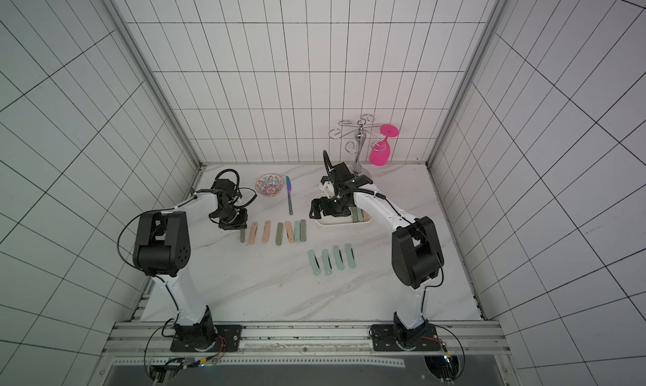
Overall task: Take the fruit knife out of the storage box
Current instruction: Place the fruit knife at the center of the board.
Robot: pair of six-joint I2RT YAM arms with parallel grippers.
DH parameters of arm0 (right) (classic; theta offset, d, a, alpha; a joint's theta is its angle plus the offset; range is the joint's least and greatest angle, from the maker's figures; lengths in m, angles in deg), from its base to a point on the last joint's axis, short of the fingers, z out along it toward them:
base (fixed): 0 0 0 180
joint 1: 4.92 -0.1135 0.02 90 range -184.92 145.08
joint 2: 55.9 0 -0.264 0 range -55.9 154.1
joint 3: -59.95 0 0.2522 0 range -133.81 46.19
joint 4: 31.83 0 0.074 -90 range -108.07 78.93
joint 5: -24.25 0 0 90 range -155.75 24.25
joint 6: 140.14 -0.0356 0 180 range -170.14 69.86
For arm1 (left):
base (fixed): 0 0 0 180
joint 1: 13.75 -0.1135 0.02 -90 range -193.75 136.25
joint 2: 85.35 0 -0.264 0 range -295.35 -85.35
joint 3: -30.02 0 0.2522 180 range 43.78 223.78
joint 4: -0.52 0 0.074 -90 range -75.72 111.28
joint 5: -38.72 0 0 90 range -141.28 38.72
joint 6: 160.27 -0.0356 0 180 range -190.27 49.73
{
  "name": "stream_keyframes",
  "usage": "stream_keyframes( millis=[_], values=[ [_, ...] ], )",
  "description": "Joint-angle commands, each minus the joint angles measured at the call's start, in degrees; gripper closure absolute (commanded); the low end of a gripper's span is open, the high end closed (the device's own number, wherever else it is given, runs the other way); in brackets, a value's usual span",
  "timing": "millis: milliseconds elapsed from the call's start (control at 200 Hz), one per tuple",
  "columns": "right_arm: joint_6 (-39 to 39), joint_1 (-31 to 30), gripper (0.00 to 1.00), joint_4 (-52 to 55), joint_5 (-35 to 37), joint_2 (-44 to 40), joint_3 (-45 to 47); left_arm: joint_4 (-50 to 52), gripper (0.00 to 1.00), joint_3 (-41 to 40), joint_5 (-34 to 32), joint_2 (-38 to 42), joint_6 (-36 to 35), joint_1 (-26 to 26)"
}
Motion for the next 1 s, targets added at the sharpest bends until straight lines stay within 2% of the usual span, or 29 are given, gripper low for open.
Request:
stream_keyframes(
  millis=[0, 165, 515, 810, 925, 995],
  values=[
    [0.72, 0.48, 0.02, 1.59, -1.34, 0.82, -0.57, 0.58, 0.96, 0.95, -2.46, -2.29, -1.82, 0.71],
    [0.81, 0.47, 0.01, 1.59, -1.53, 0.71, -0.45, 0.52, 0.85, 0.95, -4.08, -2.69, -1.99, 1.33],
    [0.7, 0.53, 0.01, 1.03, -2.04, 0.46, 0.07, 0.75, 0.67, 0.8, -6.57, -2.36, -1.92, 1.55],
    [0.53, 0.53, 0.01, 0.81, -2.3, 0.7, 0.06, 0.28, 0.64, 0.42, -7.59, -0.4, -1.78, 1.55],
    [0.31, 0.58, 0.01, 0.86, -2.58, 0.8, -0.11, -0.24, 0.67, 0.02, -7.77, 0.59, -1.74, 1.54],
    [0.28, 0.54, 0.01, 0.72, -2.69, 0.86, -0.11, -0.58, 0.74, -0.08, -7.58, 1.03, -1.65, 1.47]
  ],
)
